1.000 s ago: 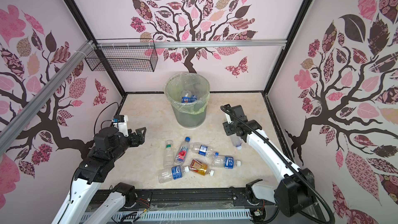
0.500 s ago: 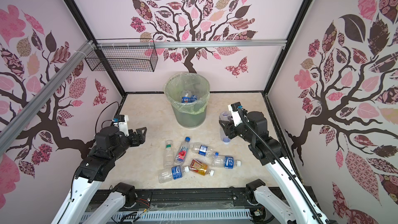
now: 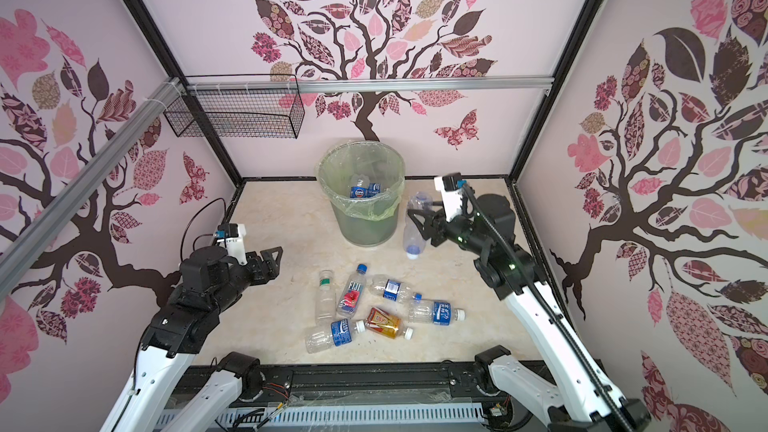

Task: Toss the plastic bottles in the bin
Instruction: 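Move the clear bottle over the bin and open the right gripper, then draw the right gripper back while the left gripper reaches for the green-labelled bottle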

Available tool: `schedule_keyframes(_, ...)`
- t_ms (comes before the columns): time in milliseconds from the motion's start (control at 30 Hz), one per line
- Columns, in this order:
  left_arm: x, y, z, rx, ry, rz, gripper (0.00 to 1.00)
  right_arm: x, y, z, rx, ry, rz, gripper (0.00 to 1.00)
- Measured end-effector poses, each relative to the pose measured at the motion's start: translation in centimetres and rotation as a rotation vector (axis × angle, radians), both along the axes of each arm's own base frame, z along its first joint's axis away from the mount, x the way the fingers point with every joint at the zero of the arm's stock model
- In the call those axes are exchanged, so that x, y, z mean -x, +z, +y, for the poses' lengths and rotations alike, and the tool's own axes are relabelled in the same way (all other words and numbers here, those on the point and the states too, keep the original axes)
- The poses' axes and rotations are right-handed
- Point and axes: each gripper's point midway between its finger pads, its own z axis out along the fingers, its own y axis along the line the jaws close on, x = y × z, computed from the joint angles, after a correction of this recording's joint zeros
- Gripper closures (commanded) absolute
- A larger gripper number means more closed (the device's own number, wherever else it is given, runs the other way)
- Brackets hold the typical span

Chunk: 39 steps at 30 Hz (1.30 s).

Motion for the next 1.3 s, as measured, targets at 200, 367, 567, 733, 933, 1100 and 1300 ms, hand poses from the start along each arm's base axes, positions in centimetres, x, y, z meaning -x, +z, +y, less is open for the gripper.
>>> schedule_keyframes(200, 0.7, -0.8, -0.3, 0.007, -0.021, 0.049, 0.14, -9.8, 8.6, 4.7, -0.158, 0.081, -0.109, 0.18)
schedule_keyframes(367, 1.2, -0.7, -1.0, 0.02, -0.061, 0.097, 0.05, -14.3, 5.3, 6.7, -0.138, 0.104, -0.031, 0.08)
schedule_keyframes(567, 1.7, -0.8, -1.5, 0.043, -0.083, 0.13, 0.07, -12.7, 1.3, 5.9, -0.067, 0.085, 0.038, 0.05)
schedule_keyframes(733, 2.1, -1.0, -2.2, 0.089, -0.103, 0.15, 0.08, -7.6, 2.7, 3.6, -0.028, 0.058, -0.021, 0.01)
schedule_keyframes(933, 2.6, -3.2, -2.8, 0.153, -0.105, 0.216, 0.11, -0.6, 4.6, 0.2, -0.01, 0.0, -0.143, 0.0)
schedule_keyframes(1100, 3.0, -5.6, -3.3, 0.188, -0.093, 0.293, 0.1, 1.7, 0.9, -1.3, 0.025, -0.043, -0.105, 0.0)
schedule_keyframes(1300, 3.5, -8.1, -4.3, 0.149, -0.09, 0.369, 0.1, 2.2, -7.7, -2.7, 0.109, -0.108, 0.069, 0.0)
